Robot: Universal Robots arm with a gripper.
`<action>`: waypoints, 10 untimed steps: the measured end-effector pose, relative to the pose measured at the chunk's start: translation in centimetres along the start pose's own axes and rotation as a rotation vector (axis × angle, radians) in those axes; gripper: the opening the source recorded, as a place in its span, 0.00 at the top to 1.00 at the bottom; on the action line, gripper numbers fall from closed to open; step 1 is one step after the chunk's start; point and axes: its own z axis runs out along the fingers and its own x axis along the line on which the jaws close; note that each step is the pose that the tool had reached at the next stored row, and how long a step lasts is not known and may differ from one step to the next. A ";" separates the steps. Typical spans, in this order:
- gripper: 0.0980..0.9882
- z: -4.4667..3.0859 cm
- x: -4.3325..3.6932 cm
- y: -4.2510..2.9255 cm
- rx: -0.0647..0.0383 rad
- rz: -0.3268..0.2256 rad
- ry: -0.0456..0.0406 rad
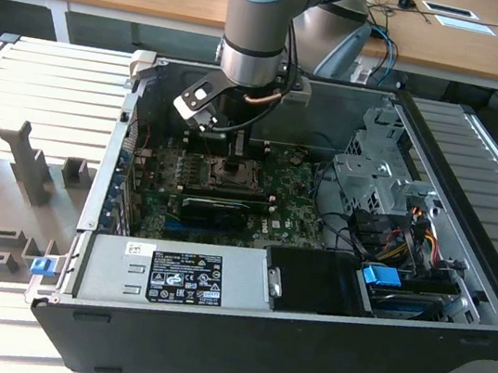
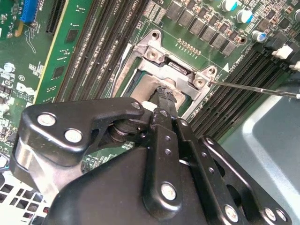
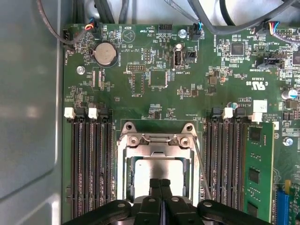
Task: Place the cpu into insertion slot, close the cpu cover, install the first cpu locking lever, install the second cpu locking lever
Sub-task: 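Close the cpu cover, then install the first cpu locking lever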
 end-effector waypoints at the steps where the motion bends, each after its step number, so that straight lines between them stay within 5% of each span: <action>1: 0.99 0.00 0.00 0.02 0.000 0.000 0.0000; 10: 0.99 -0.59 0.01 0.04 0.000 0.000 0.0001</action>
